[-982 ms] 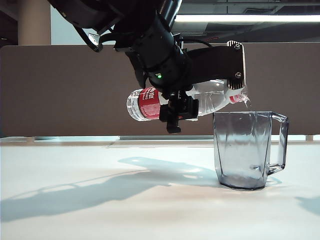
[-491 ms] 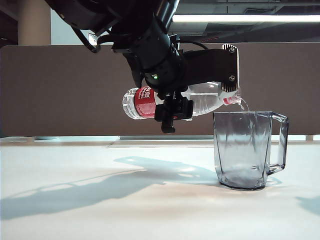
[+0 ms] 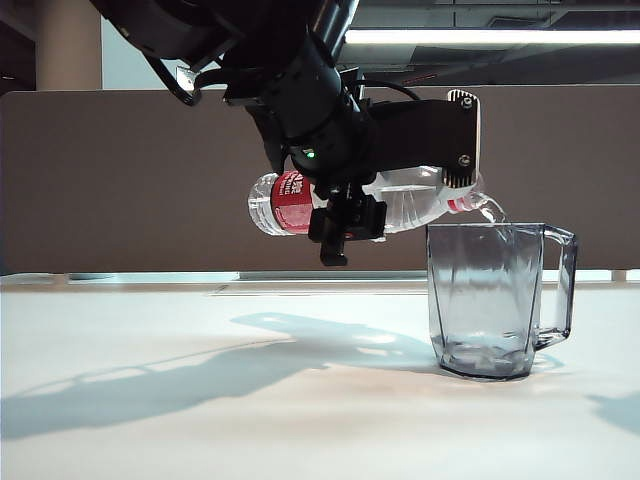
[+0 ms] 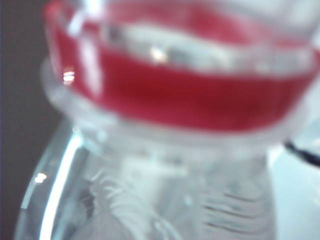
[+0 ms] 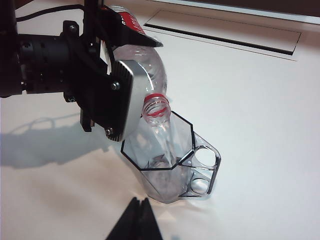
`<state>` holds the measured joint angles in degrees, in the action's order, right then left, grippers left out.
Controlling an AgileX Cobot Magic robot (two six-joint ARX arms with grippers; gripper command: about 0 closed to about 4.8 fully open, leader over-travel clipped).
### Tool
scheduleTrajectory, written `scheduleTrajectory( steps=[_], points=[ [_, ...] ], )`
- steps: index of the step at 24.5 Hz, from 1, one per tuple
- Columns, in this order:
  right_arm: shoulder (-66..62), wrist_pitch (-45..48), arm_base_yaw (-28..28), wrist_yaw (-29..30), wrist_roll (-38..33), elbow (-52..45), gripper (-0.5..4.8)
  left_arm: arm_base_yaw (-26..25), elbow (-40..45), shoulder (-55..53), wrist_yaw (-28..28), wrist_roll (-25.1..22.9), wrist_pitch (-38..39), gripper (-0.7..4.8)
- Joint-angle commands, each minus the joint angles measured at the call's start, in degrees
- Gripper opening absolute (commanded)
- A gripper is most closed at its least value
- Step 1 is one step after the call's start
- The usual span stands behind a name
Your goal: Pick up the mineral water bottle with the left hand on the table and pour water into the mug until it's half full.
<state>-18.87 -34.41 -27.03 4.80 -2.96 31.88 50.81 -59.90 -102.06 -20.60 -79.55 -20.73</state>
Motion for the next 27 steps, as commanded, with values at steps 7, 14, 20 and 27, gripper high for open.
scheduleTrajectory(
  steps=[7, 14, 20, 27],
  points=[
    [0.0, -0.1, 0.0, 0.3, 0.3, 0.5, -0.01, 0.0, -0.6, 0.6, -0.2, -0.9, -2.9, 2.68],
    [0.0, -0.1, 0.0, 1.4, 0.3, 0.5, -0.01, 0.0, -0.6, 0.6, -0.2, -1.0, -2.9, 2.68],
    [0.0, -0.1, 0.0, 1.4, 0.3, 0.5, -0.01, 0.0, -0.6, 0.6, -0.2, -1.0, -2.9, 2.68],
    [0.0, -0.1, 0.0, 1.4, 0.3, 0.5, -0.01, -0.3, -0.6, 0.6, -0.2, -1.3, -2.9, 2.68]
  ],
)
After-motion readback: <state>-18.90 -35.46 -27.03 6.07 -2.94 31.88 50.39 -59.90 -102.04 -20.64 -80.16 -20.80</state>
